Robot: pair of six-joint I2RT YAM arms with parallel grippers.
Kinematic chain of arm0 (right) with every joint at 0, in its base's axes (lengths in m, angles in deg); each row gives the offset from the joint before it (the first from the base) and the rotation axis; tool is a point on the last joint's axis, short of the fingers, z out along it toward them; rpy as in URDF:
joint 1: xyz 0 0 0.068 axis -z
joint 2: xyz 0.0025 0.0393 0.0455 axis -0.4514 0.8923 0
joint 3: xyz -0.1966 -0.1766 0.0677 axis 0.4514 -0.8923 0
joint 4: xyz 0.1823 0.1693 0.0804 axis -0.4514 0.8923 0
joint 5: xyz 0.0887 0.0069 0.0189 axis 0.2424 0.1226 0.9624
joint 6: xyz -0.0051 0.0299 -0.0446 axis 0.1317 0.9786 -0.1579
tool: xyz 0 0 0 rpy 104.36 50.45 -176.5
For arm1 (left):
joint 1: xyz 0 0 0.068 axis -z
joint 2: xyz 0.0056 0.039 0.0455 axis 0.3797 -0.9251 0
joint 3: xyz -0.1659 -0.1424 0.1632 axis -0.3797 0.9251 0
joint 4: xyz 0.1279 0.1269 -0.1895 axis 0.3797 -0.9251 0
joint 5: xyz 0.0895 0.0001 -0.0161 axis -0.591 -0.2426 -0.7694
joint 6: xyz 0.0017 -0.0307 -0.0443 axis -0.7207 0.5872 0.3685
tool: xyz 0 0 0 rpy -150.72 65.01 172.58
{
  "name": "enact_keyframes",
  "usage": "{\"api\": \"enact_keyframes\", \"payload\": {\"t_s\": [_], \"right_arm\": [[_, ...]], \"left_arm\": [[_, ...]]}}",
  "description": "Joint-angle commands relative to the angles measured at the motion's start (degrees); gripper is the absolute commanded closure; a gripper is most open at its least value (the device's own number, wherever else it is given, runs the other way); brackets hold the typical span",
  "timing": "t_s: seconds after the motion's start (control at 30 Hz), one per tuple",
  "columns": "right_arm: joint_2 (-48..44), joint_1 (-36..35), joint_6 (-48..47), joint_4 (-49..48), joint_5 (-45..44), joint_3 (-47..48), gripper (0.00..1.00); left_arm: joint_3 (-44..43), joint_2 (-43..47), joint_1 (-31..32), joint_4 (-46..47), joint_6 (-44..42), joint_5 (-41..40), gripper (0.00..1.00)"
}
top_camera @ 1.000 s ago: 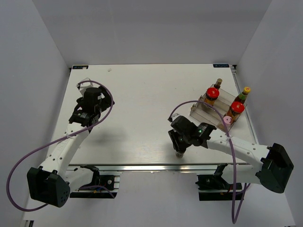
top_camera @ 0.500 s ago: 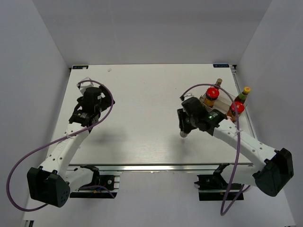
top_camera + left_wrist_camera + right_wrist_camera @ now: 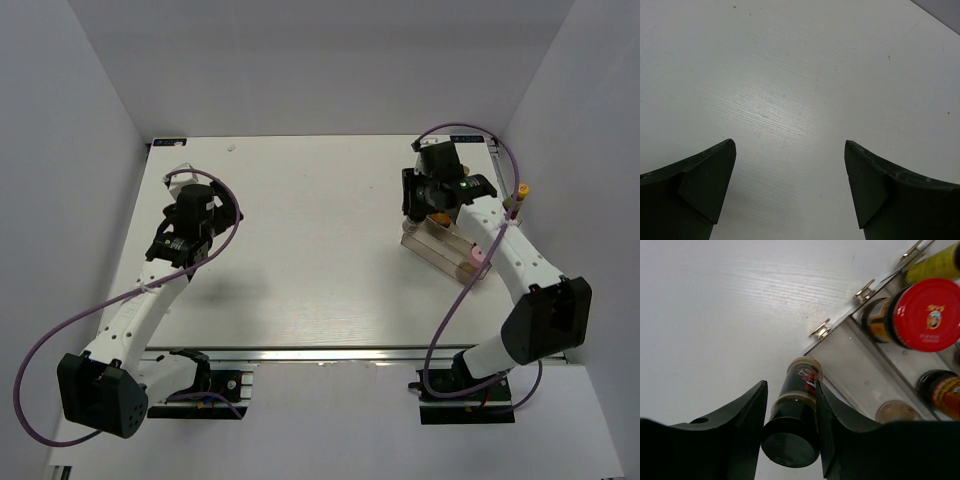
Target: Organize the condiment bottles
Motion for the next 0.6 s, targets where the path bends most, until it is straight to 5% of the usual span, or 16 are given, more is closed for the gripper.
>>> {"api": "enact_keyframes", "payload": {"t_s": [0.0,0.57], "right_arm": [[2.92,3.77,-4.02,0.25,2.03,4.98,0.84],[12.6,11.08,-8.68,-3.26,7.48,5.78,0.86]], "left_arm": [[0.63,1.1,0.11,1.24,-0.8,-0.74,0.02],[-0.25,-1.18,0.11,1.33,-0.8,-1.71,0.02]]}}
